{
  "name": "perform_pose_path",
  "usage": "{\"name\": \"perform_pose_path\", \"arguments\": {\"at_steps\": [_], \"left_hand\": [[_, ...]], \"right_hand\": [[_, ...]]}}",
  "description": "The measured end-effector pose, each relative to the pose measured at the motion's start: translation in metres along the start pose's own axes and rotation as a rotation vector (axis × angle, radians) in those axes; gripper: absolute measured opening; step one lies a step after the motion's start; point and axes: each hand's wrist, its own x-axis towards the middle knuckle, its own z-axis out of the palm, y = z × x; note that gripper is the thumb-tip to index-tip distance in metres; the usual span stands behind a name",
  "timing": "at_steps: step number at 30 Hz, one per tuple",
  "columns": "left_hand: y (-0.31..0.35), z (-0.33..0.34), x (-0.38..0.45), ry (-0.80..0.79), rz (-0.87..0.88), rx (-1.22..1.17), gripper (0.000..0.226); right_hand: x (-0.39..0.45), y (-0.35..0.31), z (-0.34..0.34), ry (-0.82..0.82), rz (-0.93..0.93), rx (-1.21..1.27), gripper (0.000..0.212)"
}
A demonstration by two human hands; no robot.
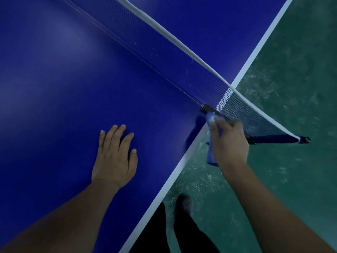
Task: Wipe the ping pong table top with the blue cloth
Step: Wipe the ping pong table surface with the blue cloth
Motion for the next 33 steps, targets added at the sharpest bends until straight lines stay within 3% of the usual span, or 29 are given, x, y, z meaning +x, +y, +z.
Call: {"name": "perform_pose_path", "arguments": {"at_steps": [4, 9, 12, 15, 17, 20, 24, 26, 30, 33], "left_hand": [[-0.001, -0.001, 0.000, -0.010, -0.005, -0.001, 0.054], [-0.001, -0.001, 0.000, -0.024, -0.008, -0.001, 0.055], [-0.001, -0.002, 0.000, -0.023, -0.012, -0.003, 0.055], [-0.001, -0.001, -0.001, -0.024, -0.007, -0.011, 0.055], [-0.002, -0.001, -0.001, -0.019, -0.005, -0.008, 0.054], [-0.002, -0.001, 0.000, -0.021, 0.000, -0.007, 0.054], [-0.003, 0.000, 0.000, -0.014, 0.005, -0.013, 0.053], [-0.003, 0.000, 0.001, -0.014, 0.002, -0.001, 0.054], [-0.002, 0.000, 0.000, -0.011, 0.004, 0.001, 0.054], [-0.002, -0.001, 0.000, -0.009, 0.007, -0.004, 0.054]], "right_hand": [[0.036, -0.048, 0.008, -0.020, -0.123, -0.134, 0.028], [0.048, -0.066, 0.007, -0.221, -0.104, -0.515, 0.055], [0.030, -0.060, -0.002, -0.275, -0.227, -0.601, 0.038], [0.020, -0.053, -0.004, -0.224, -0.230, -0.490, 0.032], [0.028, -0.056, 0.002, -0.156, -0.206, -0.418, 0.045], [0.033, -0.063, 0.015, -0.192, -0.184, -0.509, 0.063], [0.011, -0.023, 0.002, -0.255, -0.148, -0.540, 0.033], [0.009, 0.009, -0.014, -0.284, -0.078, -0.542, 0.032], [0.011, 0.024, -0.027, -0.057, -0.039, -0.249, 0.024], [0.007, -0.013, 0.006, -0.007, -0.194, -0.120, 0.023]]}}
